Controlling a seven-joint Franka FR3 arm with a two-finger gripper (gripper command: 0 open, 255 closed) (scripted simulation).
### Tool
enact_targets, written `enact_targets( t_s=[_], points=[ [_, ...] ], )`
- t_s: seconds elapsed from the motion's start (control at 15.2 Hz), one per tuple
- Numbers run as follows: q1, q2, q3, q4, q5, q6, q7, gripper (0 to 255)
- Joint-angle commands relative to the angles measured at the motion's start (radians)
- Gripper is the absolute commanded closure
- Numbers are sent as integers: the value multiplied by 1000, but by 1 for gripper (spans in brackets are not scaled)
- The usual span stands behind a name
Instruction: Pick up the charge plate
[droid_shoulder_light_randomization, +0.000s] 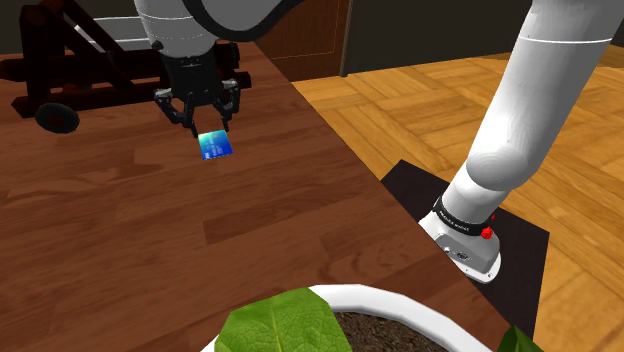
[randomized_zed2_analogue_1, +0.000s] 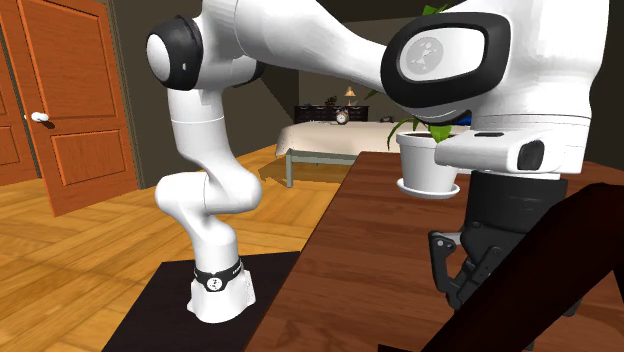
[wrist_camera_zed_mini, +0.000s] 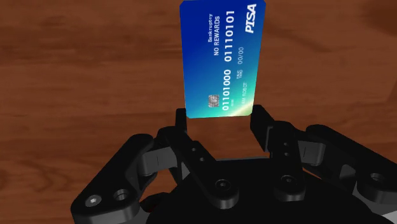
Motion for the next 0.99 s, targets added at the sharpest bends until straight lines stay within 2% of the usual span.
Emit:
enact_targets(
  t_s=[0.0,0.33,0.92],
  points=[
    [0,1,-1,-2,0,-2,0,255],
    [0,1,-1,-3,0,-1,0,255],
    [1,-16,6,101,22,-114,-27,255]
  ],
)
